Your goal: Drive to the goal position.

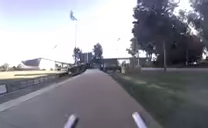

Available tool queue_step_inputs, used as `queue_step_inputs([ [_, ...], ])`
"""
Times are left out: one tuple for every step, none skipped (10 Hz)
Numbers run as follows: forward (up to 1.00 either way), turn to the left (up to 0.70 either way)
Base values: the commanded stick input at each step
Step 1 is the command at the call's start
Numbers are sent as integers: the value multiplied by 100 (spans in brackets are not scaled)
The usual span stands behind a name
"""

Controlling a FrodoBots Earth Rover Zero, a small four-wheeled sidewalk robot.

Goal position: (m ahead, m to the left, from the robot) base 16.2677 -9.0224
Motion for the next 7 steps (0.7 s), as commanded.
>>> queue_step_inputs([
  [100, 0],
  [100, 0],
  [100, 0],
  [100, 0],
  [100, 0],
  [100, 3],
  [100, 10],
])
